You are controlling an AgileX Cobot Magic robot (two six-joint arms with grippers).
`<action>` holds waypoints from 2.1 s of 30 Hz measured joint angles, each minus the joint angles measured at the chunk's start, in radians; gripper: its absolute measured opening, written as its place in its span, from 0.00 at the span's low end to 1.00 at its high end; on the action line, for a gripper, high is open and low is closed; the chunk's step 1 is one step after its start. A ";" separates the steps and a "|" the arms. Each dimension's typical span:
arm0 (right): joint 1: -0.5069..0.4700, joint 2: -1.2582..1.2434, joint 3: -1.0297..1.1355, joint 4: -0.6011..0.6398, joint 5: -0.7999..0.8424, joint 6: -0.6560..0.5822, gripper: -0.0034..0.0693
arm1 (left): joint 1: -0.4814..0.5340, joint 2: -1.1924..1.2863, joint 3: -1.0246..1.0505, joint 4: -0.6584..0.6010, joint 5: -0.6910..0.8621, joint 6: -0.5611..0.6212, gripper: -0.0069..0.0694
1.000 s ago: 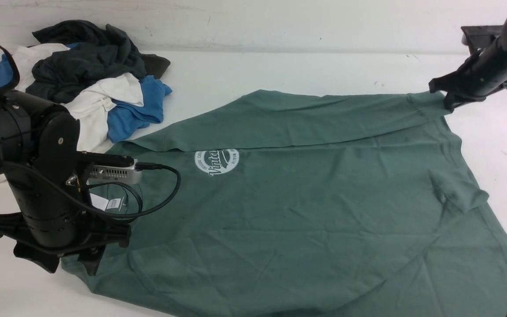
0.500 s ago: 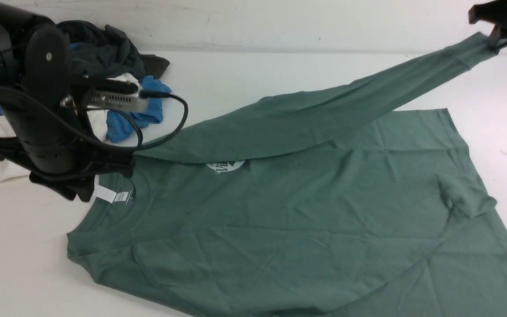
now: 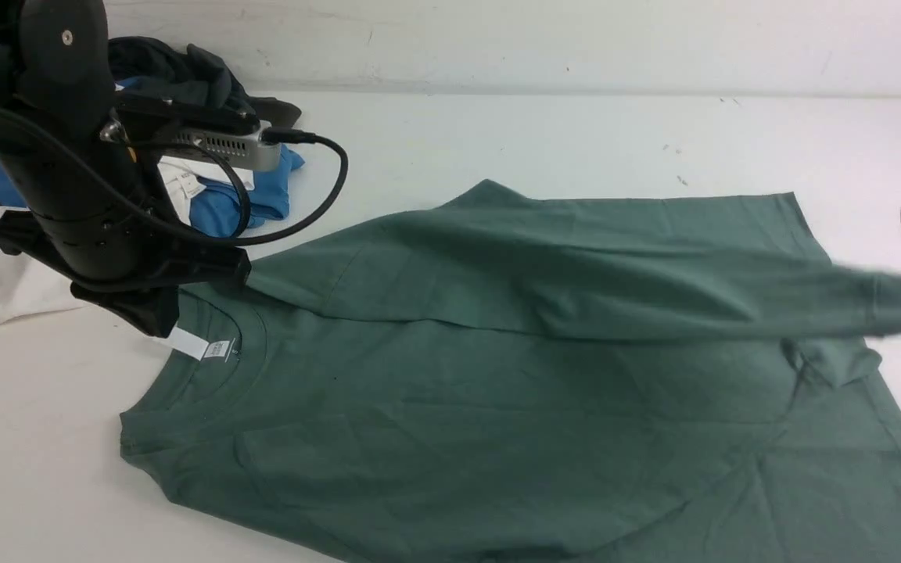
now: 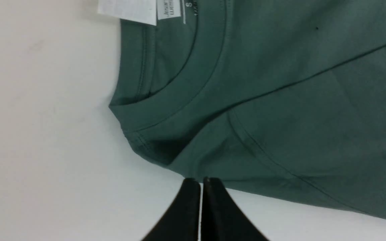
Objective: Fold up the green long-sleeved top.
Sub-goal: Drag and drop the cuff with your right arm onto the cuff closest to your right arm, then use both arms simultaneously to clamp the lower edge of the clothing fabric
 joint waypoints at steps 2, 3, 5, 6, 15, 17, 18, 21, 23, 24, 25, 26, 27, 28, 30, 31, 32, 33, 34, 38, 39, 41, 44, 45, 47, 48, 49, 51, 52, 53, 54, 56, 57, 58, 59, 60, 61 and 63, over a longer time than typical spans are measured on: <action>0.000 -0.004 0.100 -0.009 -0.014 0.003 0.05 | 0.000 0.000 0.000 -0.001 0.000 0.003 0.09; 0.000 0.002 0.144 -0.012 -0.029 0.003 0.05 | 0.000 0.000 0.000 -0.001 0.000 0.004 0.09; 0.000 0.019 0.207 -0.014 -0.092 0.007 0.05 | 0.000 0.000 0.000 -0.001 0.000 0.004 0.09; 0.000 0.032 0.233 -0.014 -0.130 0.008 0.05 | 0.000 0.000 0.000 -0.001 0.000 0.005 0.09; 0.000 0.121 0.265 -0.014 -0.239 0.002 0.29 | 0.000 0.000 0.000 -0.002 0.000 0.006 0.09; 0.000 0.122 0.239 -0.016 -0.187 -0.003 0.39 | 0.000 0.000 0.000 -0.002 0.000 0.006 0.09; 0.000 0.122 0.223 -0.018 -0.145 -0.006 0.43 | 0.000 0.000 0.000 -0.002 0.000 0.006 0.09; 0.000 0.122 0.179 -0.021 -0.076 -0.021 0.53 | 0.000 0.000 0.000 -0.004 0.001 0.004 0.09; 0.000 0.090 0.163 -0.016 -0.062 -0.038 0.60 | 0.001 -0.011 0.003 -0.016 0.001 0.004 0.09; 0.000 0.090 0.163 -0.016 -0.060 -0.039 0.60 | 0.001 -0.013 0.005 -0.016 0.001 0.004 0.09; 0.000 0.045 0.176 0.007 -0.054 -0.045 0.62 | 0.001 -0.033 0.019 -0.019 0.001 0.004 0.09; 0.000 0.014 0.191 0.024 -0.052 -0.052 0.62 | 0.001 -0.049 0.033 -0.020 0.001 0.003 0.09; 0.000 -0.012 0.206 0.038 -0.049 -0.056 0.62 | 0.001 -0.063 0.049 -0.020 0.000 -0.001 0.09; 0.000 -0.046 0.228 0.055 -0.045 -0.061 0.63 | 0.001 -0.081 0.073 -0.020 0.000 -0.003 0.09; 0.000 -0.111 0.277 0.080 -0.040 -0.073 0.63 | 0.001 -0.114 0.139 -0.023 0.000 -0.004 0.09; 0.000 -0.148 0.308 0.090 -0.039 -0.081 0.63 | 0.001 -0.122 0.169 -0.026 0.000 -0.004 0.09; 0.000 -0.187 0.338 0.098 -0.037 -0.088 0.63 | 0.001 -0.128 0.216 -0.034 0.000 -0.008 0.10; 0.000 -0.202 0.351 0.100 -0.037 -0.088 0.63 | 0.001 -0.130 0.224 -0.036 0.000 -0.010 0.10; 0.000 -0.254 0.391 0.113 -0.032 -0.093 0.63 | 0.001 -0.130 0.278 -0.052 0.000 -0.018 0.12; 0.000 -0.382 0.476 0.125 -0.027 -0.098 0.63 | 0.001 -0.114 0.399 -0.085 -0.067 -0.038 0.18; 0.000 -0.408 0.488 0.128 -0.024 -0.098 0.63 | 0.001 -0.105 0.417 -0.088 -0.088 -0.040 0.20; 0.000 -0.440 0.499 0.129 -0.019 -0.098 0.63 | 0.001 -0.086 0.436 -0.096 -0.107 -0.047 0.24; 0.000 -0.470 0.505 0.136 -0.019 -0.098 0.63 | 0.001 -0.037 0.448 -0.160 -0.134 -0.054 0.35; 0.000 -0.472 0.505 0.141 -0.020 -0.098 0.63 | 0.001 -0.024 0.448 -0.184 -0.140 -0.054 0.38; 0.000 -0.473 0.505 0.144 -0.024 -0.099 0.63 | 0.001 0.011 0.448 -0.247 -0.169 -0.052 0.46; 0.000 -0.473 0.505 0.145 -0.029 -0.099 0.63 | 0.001 0.019 0.448 -0.263 -0.183 -0.051 0.48; 0.000 -0.473 0.505 0.146 -0.034 -0.100 0.63 | 0.001 0.032 0.448 -0.277 -0.203 -0.050 0.51; 0.000 -0.473 0.505 0.147 -0.043 -0.102 0.63 | 0.001 0.052 0.448 -0.294 -0.240 -0.056 0.55; 0.000 -0.473 0.505 0.147 -0.046 -0.102 0.63 | 0.001 0.065 0.448 -0.299 -0.259 -0.066 0.57; 0.000 -0.473 0.505 0.148 -0.046 -0.102 0.63 | 0.001 0.067 0.448 -0.299 -0.262 -0.070 0.58; 0.000 -0.473 0.505 0.148 -0.048 -0.102 0.63 | 0.001 0.083 0.448 -0.301 -0.284 -0.087 0.59; 0.000 -0.473 0.505 0.148 -0.051 -0.102 0.63 | 0.001 0.106 0.448 -0.302 -0.316 -0.100 0.60; 0.000 -0.473 0.505 0.148 -0.053 -0.102 0.63 | 0.001 0.114 0.448 -0.302 -0.329 -0.108 0.60; 0.000 -0.473 0.505 0.148 -0.056 -0.102 0.63 | 0.001 0.122 0.448 -0.302 -0.343 -0.114 0.60; 0.000 -0.473 0.505 0.148 -0.060 -0.102 0.63 | 0.001 0.130 0.448 -0.302 -0.359 -0.119 0.60; 0.000 -0.473 0.505 0.149 -0.063 -0.102 0.63 | 0.001 0.136 0.448 -0.302 -0.374 -0.121 0.60; 0.000 -0.473 0.505 0.150 -0.066 -0.102 0.63 | 0.001 0.140 0.448 -0.302 -0.384 -0.122 0.60; 0.000 -0.473 0.505 0.150 -0.068 -0.102 0.63 | 0.001 0.143 0.448 -0.302 -0.394 -0.127 0.60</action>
